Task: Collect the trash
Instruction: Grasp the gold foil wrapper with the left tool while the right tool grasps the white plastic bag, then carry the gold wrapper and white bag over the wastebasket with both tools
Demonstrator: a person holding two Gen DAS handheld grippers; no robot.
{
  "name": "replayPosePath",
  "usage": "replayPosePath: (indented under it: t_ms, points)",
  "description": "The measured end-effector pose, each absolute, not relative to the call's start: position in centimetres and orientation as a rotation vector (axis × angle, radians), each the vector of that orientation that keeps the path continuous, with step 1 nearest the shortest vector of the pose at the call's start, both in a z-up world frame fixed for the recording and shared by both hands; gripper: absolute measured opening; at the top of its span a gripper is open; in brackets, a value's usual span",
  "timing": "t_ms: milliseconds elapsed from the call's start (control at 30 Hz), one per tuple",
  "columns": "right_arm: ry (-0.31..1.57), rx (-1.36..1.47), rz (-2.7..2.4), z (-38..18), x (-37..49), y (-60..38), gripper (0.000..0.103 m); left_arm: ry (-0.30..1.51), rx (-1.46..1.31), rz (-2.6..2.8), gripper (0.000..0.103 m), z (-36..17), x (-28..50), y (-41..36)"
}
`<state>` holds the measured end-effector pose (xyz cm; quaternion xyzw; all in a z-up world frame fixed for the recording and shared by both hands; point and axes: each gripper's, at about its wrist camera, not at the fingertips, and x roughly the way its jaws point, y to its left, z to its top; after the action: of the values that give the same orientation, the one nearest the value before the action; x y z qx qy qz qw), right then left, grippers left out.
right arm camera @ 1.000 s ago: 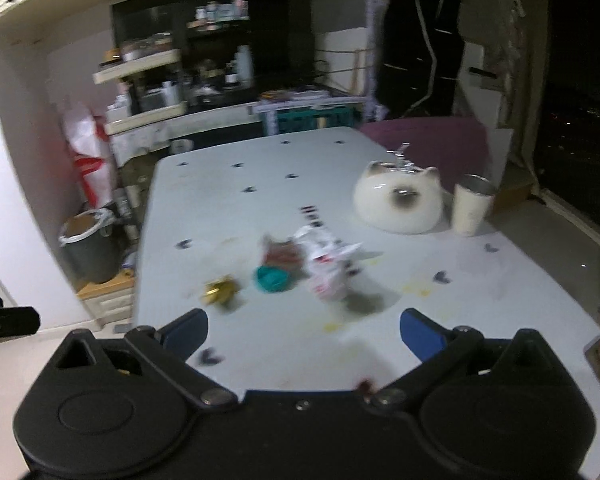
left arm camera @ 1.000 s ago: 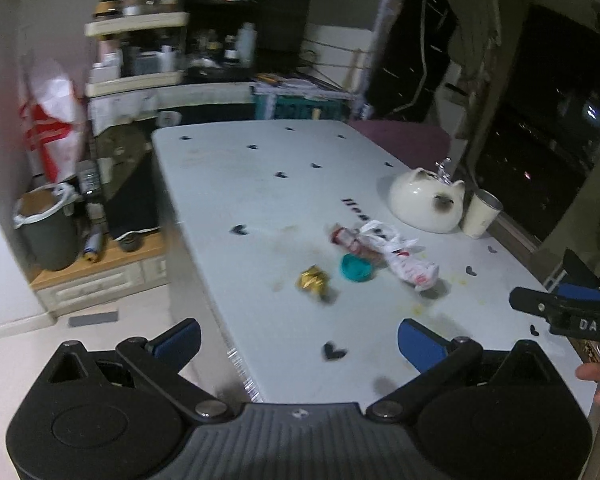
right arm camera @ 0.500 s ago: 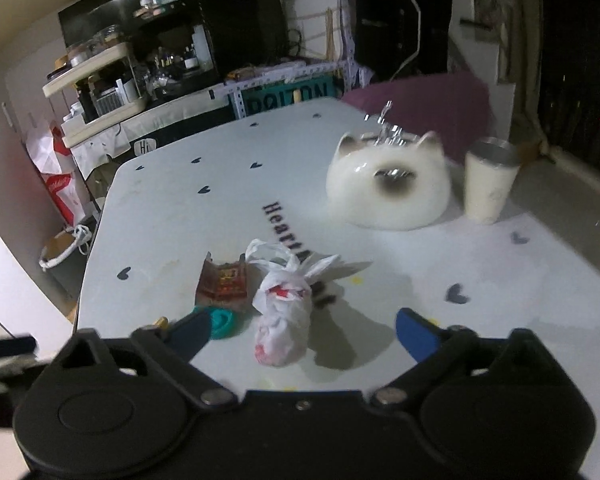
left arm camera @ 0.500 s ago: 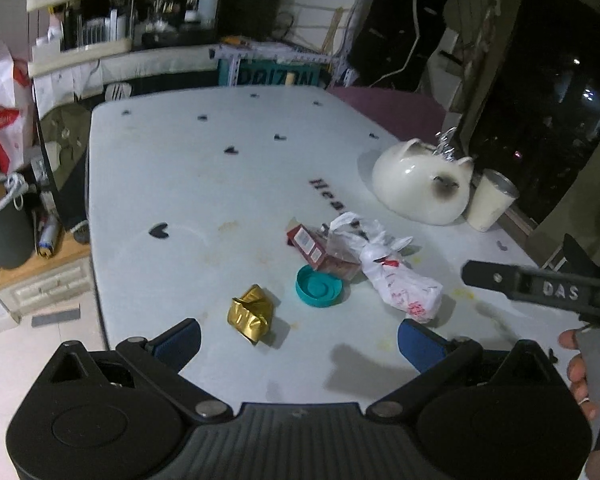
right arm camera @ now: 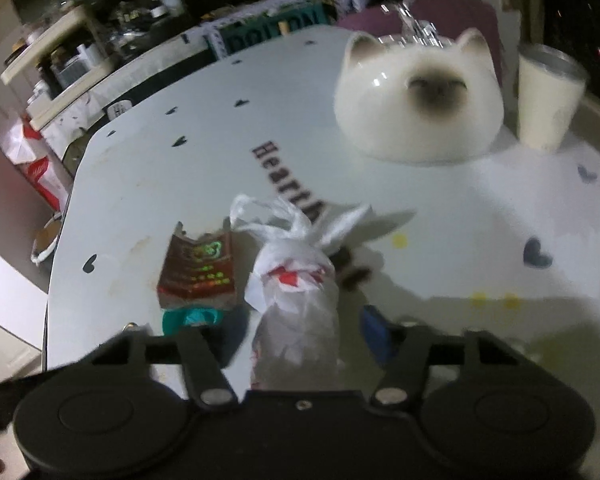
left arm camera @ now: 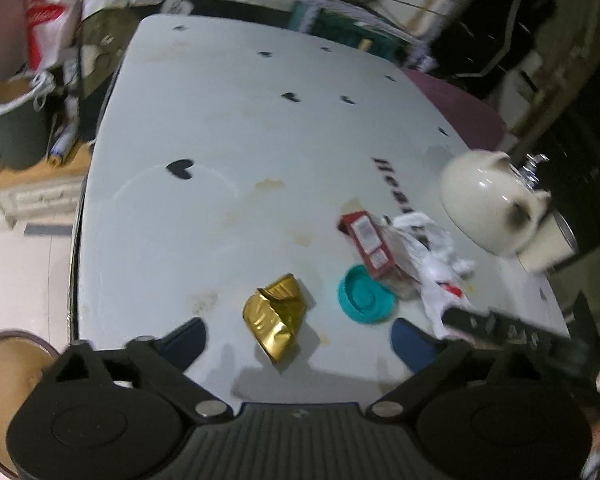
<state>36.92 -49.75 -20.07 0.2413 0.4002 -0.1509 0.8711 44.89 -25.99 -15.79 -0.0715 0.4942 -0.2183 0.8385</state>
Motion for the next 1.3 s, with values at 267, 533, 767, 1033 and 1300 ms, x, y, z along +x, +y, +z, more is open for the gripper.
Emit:
replayPosePath:
  t_ms: [267,533,767,1033,1300]
  points:
    - [0.845,0.544,-0.317,-21.1,34.2,-49.7,0.034,1.101,-0.18,-0.375,0.062,-18.3,46.2,-26.7]
    - [0.859,0.546,-0.334,-21.3,31.5,-49.1,0.032,1.07,-0.13,-0.348,0.025,-18.7,46.2,-27.6]
    - [0.874,0.553,-0.352,-21.0,29.8,-48.1,0.031,1.093,-0.07,-0.44,0.023,-18.5,44.7,-28.1]
    - [0.853,0.537,-0.364,-19.4,27.5,-46.5,0.029,1.055,-0.002,-0.516,0.023,-16.8,41.3,-26.7]
    - [0.826,0.493,-0.355,-16.8,24.8,-43.9,0.028,1.056,-0.009,-0.555,0.023,-14.8,38.0,-24.2]
